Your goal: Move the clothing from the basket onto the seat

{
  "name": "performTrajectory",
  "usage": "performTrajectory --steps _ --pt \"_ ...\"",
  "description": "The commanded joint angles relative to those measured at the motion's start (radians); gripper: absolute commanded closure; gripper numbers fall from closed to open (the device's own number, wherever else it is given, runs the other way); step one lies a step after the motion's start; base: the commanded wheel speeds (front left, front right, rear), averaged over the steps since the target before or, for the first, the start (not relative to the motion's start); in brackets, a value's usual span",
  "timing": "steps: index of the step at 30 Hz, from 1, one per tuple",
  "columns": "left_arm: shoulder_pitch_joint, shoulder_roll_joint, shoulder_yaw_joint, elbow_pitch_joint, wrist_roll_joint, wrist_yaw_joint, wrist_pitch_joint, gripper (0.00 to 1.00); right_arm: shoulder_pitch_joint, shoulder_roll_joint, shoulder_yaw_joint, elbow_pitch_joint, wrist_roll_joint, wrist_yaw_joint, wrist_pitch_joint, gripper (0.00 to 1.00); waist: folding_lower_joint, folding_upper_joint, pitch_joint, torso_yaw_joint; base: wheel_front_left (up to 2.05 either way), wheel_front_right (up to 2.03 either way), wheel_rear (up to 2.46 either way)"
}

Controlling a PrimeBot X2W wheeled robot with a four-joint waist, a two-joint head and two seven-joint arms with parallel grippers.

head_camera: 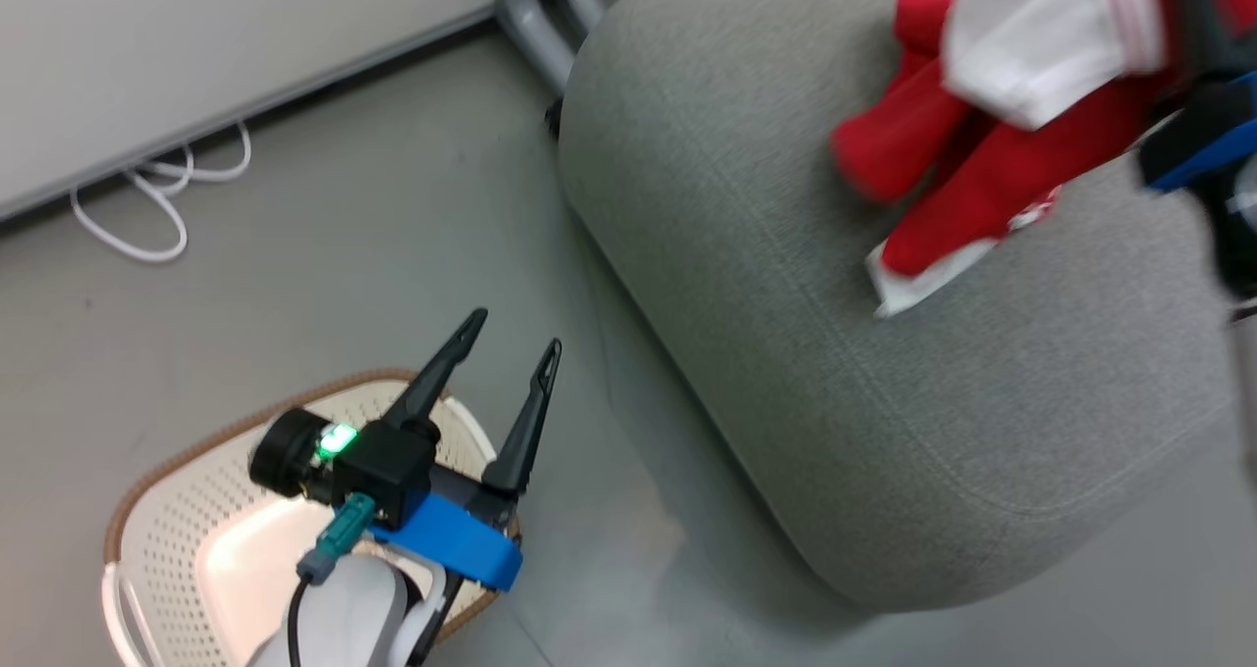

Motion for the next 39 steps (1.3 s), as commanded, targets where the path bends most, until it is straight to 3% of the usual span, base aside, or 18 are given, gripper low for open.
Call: performTrajectory --steps 1,7,11,18,27,28,30,31,32,39 --pt "-0.046 0.016 -0.008 -0.013 0.006 -0.002 -0.005 0.0 -0.051 -0.045 -0.053 -0.008 -0.019 0.0 0.014 1.0 -0.0001 -0.0001 0.104 0.058 0.0 0.0 0.0" --pt "-0.141 0.068 -0.039 -0.049 0.013 -0.002 -0.003 0.0 -0.155 -0.166 -0.255 -0.02 -0.058 0.0 0.029 1.0 -0.0001 -0.0001 0.248 0.122 0.0 0.0 0.0" --pt "-0.2 0.096 -0.06 -0.078 0.017 -0.002 0.002 0.0 -0.169 -0.196 -0.367 0.008 -0.089 0.0 -0.008 1.0 -0.0001 -0.0001 0.325 0.156 0.0 0.0 0.0" --pt "-0.261 0.12 -0.066 -0.115 0.02 -0.002 0.01 0.0 -0.115 -0.149 -0.455 0.147 -0.119 0.0 -0.092 1.0 -0.0001 -0.0001 0.408 0.191 0.0 0.0 0.0" --pt "-0.263 0.106 -0.074 -0.108 0.011 0.006 0.004 0.0 -0.094 -0.121 -0.473 0.321 -0.143 0.0 -0.172 1.0 -0.0001 -0.0001 0.405 0.215 0.0 0.0 0.0" --pt "-0.262 0.104 -0.072 -0.105 0.008 0.008 0.003 0.0 -0.094 -0.122 -0.467 0.334 -0.148 0.0 -0.171 0.95 -0.0001 -0.0001 0.402 0.216 0.0 0.0 0.0" --pt "-0.259 0.102 -0.067 -0.099 0.002 0.009 0.002 0.0 -0.094 -0.121 -0.454 0.354 -0.149 0.0 -0.167 0.34 -0.0001 -0.0001 0.396 0.217 0.0 0.0 0.0" --pt "-0.259 0.102 -0.067 -0.099 0.002 0.009 0.002 0.0 -0.094 -0.121 -0.454 0.354 -0.149 0.0 -0.167 0.34 -0.0001 -0.0001 0.396 0.217 0.0 0.0 0.0" --pt "-0.255 0.101 -0.065 -0.089 -0.002 0.009 0.0 0.0 -0.094 -0.124 -0.445 0.372 -0.146 0.0 -0.162 0.0 -0.0001 -0.0001 0.388 0.218 0.0 0.0 0.0" --pt "-0.25 0.092 -0.062 -0.067 -0.007 0.009 -0.003 0.0 -0.087 -0.141 -0.421 0.4 -0.13 0.0 -0.158 0.0 -0.0001 -0.0001 0.367 0.224 0.0 0.0 0.0"
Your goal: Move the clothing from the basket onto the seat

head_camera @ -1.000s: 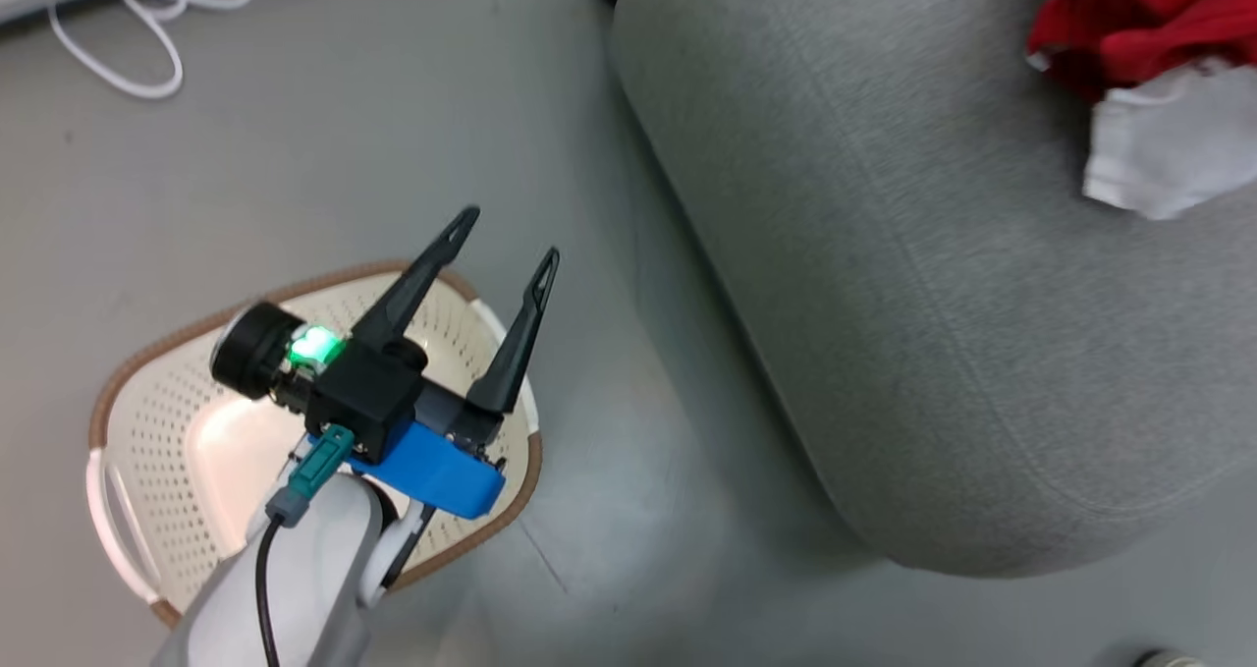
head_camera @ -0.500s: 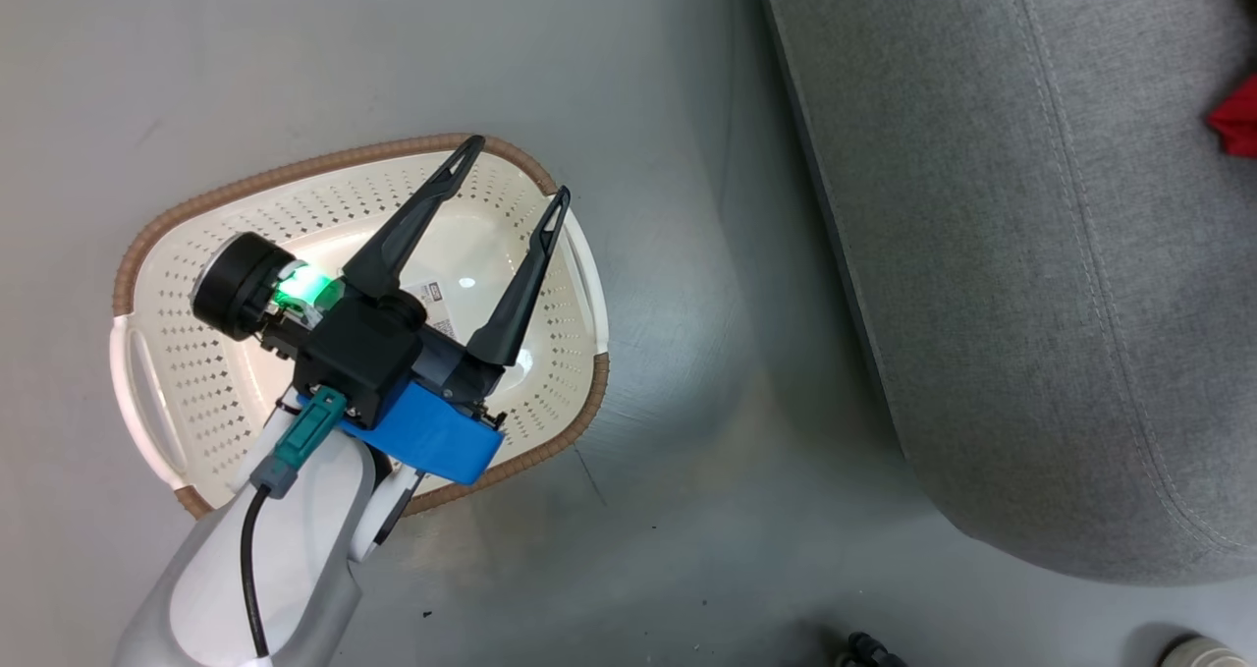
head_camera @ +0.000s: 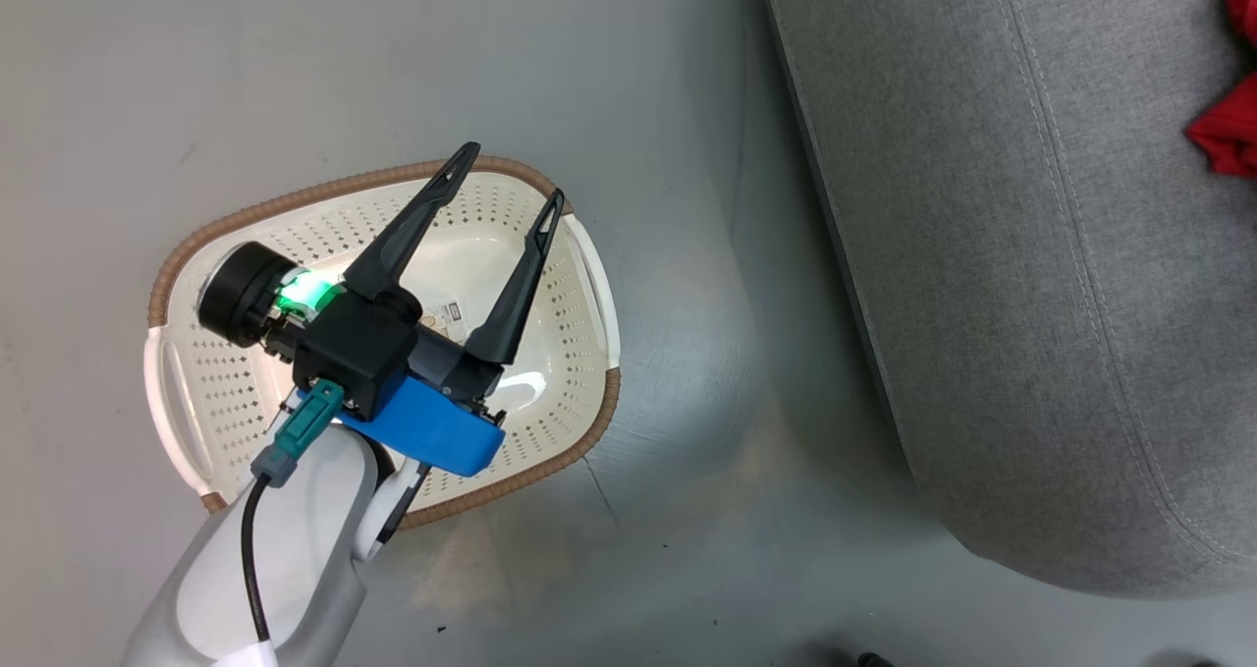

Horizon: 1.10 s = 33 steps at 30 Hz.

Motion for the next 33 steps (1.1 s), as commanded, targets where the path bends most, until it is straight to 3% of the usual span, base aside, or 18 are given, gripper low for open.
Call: performTrajectory --steps 1,8,17,24,33 --pt "-0.002 -0.003 0.006 0.005 -0.003 0.004 -0.005 0.0 0.012 -0.008 0.008 0.006 0.007 0.0 -0.001 0.0 -0.0001 0.0 -0.005 0.001 0.0 0.0 0.0" --pt "0.012 -0.026 0.012 0.023 -0.01 0.004 -0.006 0.0 0.032 -0.016 0.042 0.006 0.017 0.0 -0.017 0.0 -0.0001 0.0 -0.053 0.008 0.0 0.0 0.0" --pt "0.101 -0.11 0.041 0.078 -0.064 -0.005 -0.006 0.0 0.188 -0.031 0.148 -0.093 0.039 0.0 -0.026 0.0 -0.0001 0.0 -0.252 0.051 0.0 0.0 0.0" --pt "0.222 -0.163 0.111 0.098 -0.1 -0.008 -0.006 0.0 0.365 -0.01 0.216 -0.297 0.067 0.0 0.028 0.0 -0.0001 0.0 -0.411 0.079 0.0 0.0 0.0" --pt "0.359 -0.208 0.21 0.099 -0.087 -0.009 -0.006 0.0 0.641 0.11 0.223 -0.617 0.037 0.0 0.123 0.0 -0.0001 0.0 -0.568 0.158 0.0 0.0 0.0"
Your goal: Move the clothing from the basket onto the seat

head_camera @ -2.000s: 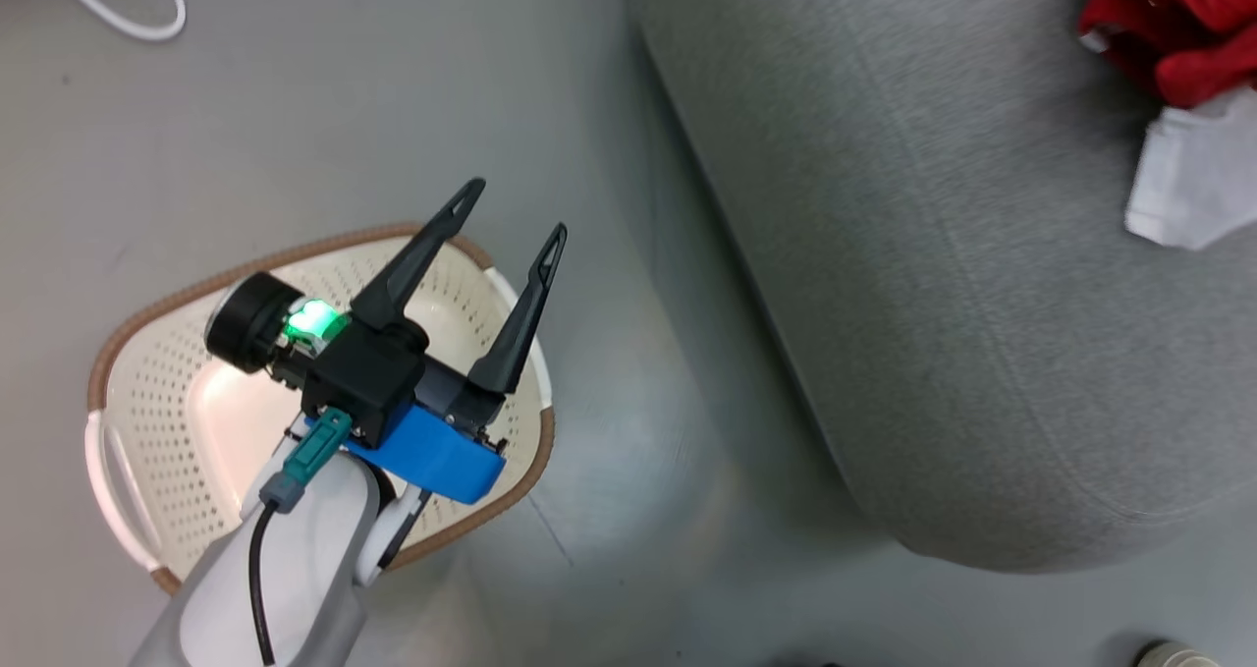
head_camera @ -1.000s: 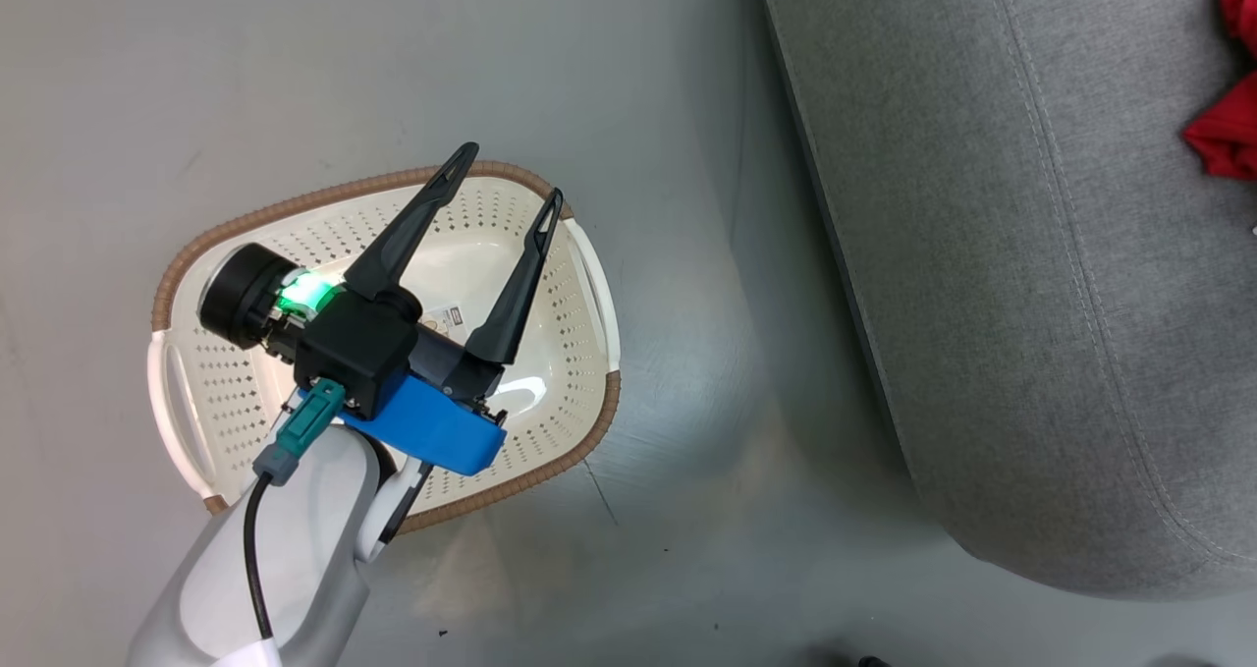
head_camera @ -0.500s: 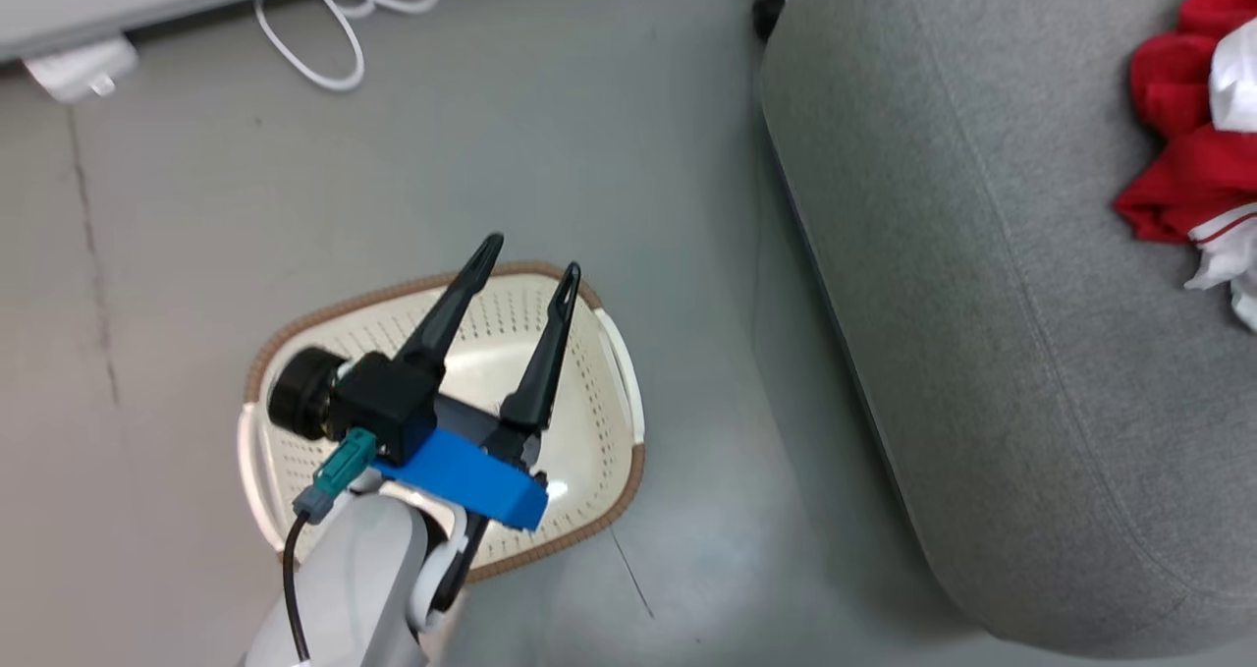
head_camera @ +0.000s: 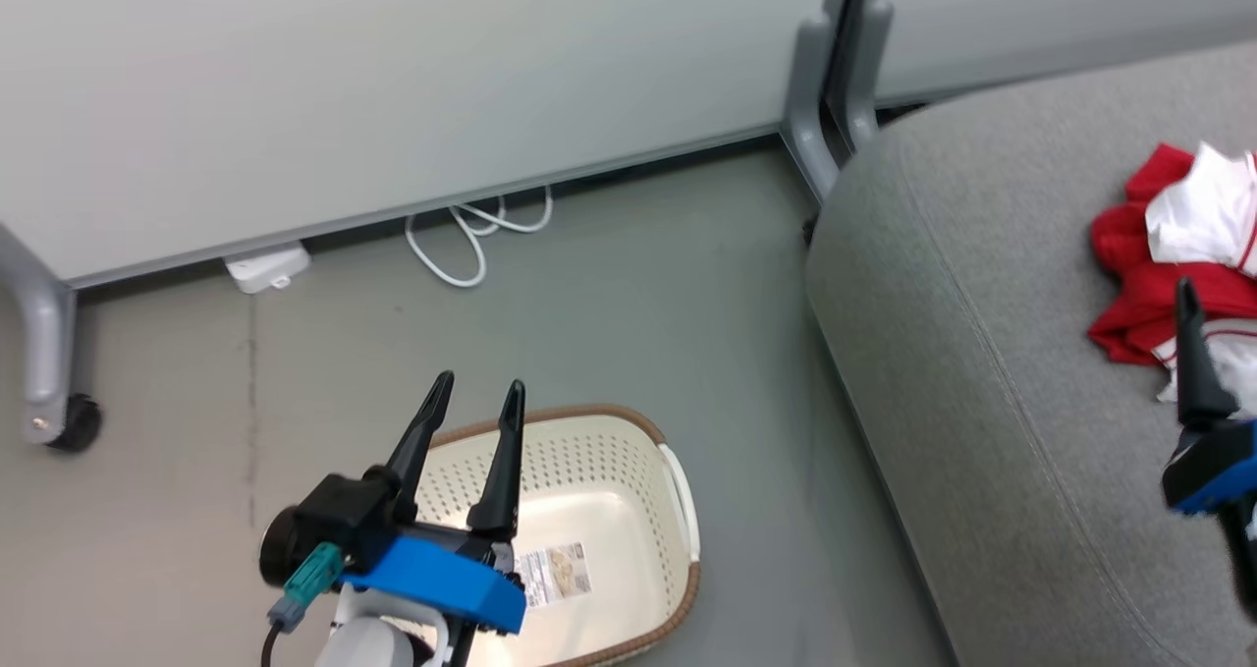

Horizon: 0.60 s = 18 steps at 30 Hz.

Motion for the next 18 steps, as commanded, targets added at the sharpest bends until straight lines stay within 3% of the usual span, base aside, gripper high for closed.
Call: performTrajectory --steps 1,9,18 --pt "0.031 -0.005 0.027 -0.005 0.007 -0.007 -0.005 0.0 0.063 0.031 0.006 -0.061 -0.013 0.0 0.021 0.0 0.0003 -0.0001 -0.074 0.062 0.0 0.0 0.0" --pt "0.12 -0.02 0.124 -0.01 0.036 -0.005 -0.005 0.0 0.25 0.135 0.043 -0.263 -0.036 0.0 0.078 0.0 0.0003 -0.0001 -0.131 0.122 0.0 0.0 0.0" --pt "0.18 -0.035 0.215 -0.022 0.056 -0.005 -0.005 0.0 0.357 0.225 0.06 -0.327 -0.048 0.0 0.085 0.0 0.0003 -0.0001 -0.15 0.186 0.0 0.0 0.0"
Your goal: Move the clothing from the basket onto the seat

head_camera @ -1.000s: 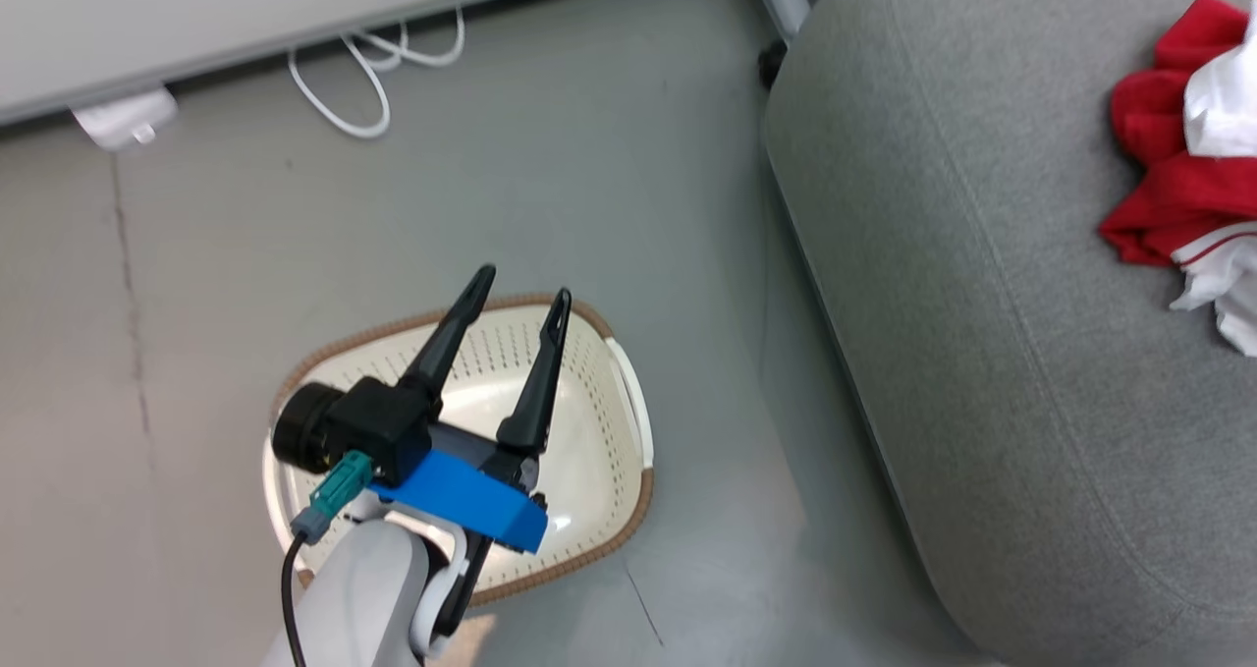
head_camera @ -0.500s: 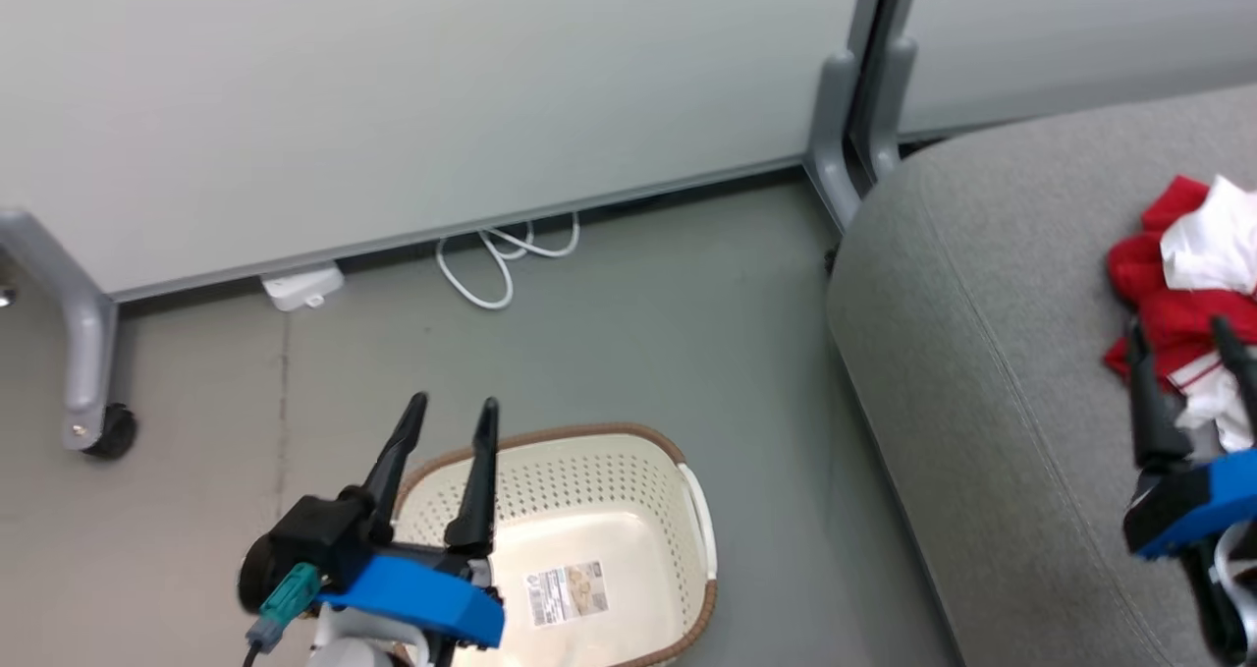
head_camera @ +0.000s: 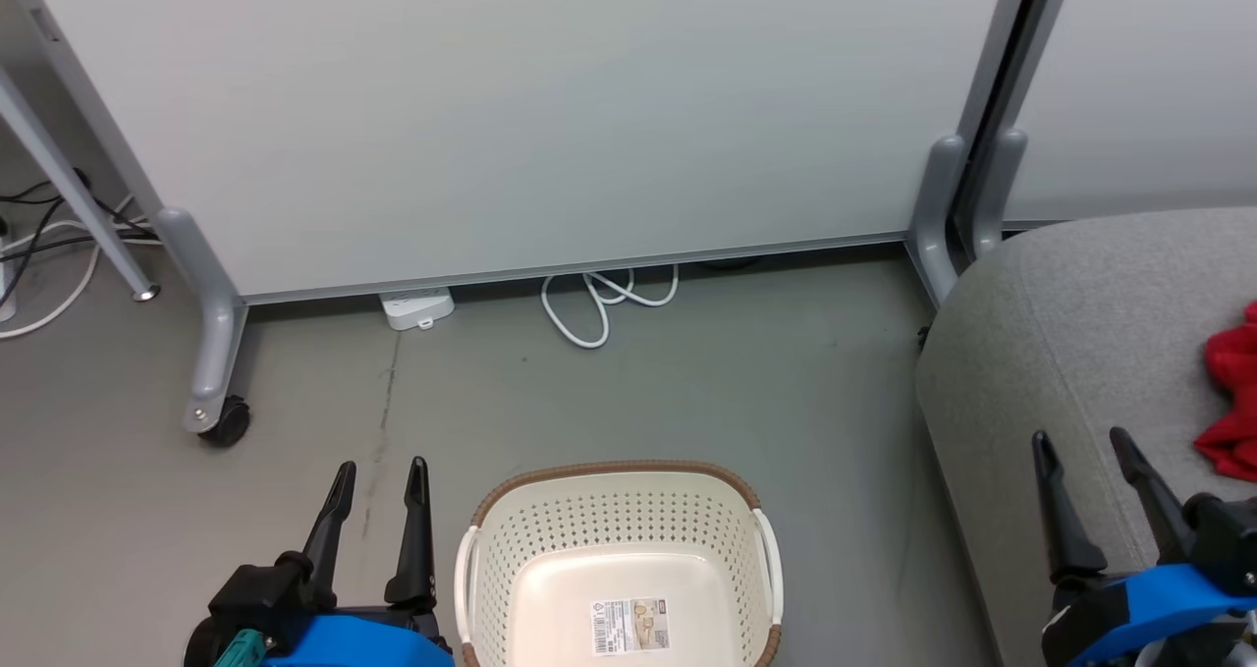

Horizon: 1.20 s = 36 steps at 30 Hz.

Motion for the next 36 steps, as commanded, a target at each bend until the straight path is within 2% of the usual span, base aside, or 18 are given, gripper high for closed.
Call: performTrajectory --steps 1,10,31,32,36 --pt "0.015 -0.001 0.012 -0.007 0.007 -0.002 -0.005 0.0 0.022 0.013 0.004 -0.004 -0.003 0.0 -0.005 0.0 0.0003 -0.0001 -0.004 0.016 0.0 0.0 0.0" --pt "0.021 -0.006 0.013 -0.008 0.007 -0.002 -0.005 0.0 0.032 0.035 0.022 0.021 -0.01 0.0 -0.019 0.0 0.0003 -0.0001 0.004 0.045 0.0 0.0 0.0" --pt "0.017 -0.007 0.0 -0.01 0.021 -0.002 -0.005 0.0 0.015 0.042 0.042 0.046 -0.001 0.0 -0.035 0.0 0.0003 -0.0001 0.015 0.029 0.0 0.0 0.0" --pt "0.014 -0.006 0.0 -0.009 0.017 0.0 0.0 1.0 0.02 0.039 0.042 0.045 -0.003 0.0 -0.03 1.0 0.0003 -0.0001 0.015 0.029 0.0 0.0 0.0" --pt "0.029 -0.006 -0.001 0.022 0.014 0.0 0.004 1.0 0.027 0.043 0.042 0.082 0.001 0.0 -0.025 1.0 0.0003 -0.0001 0.015 0.028 0.0 0.0 0.0"
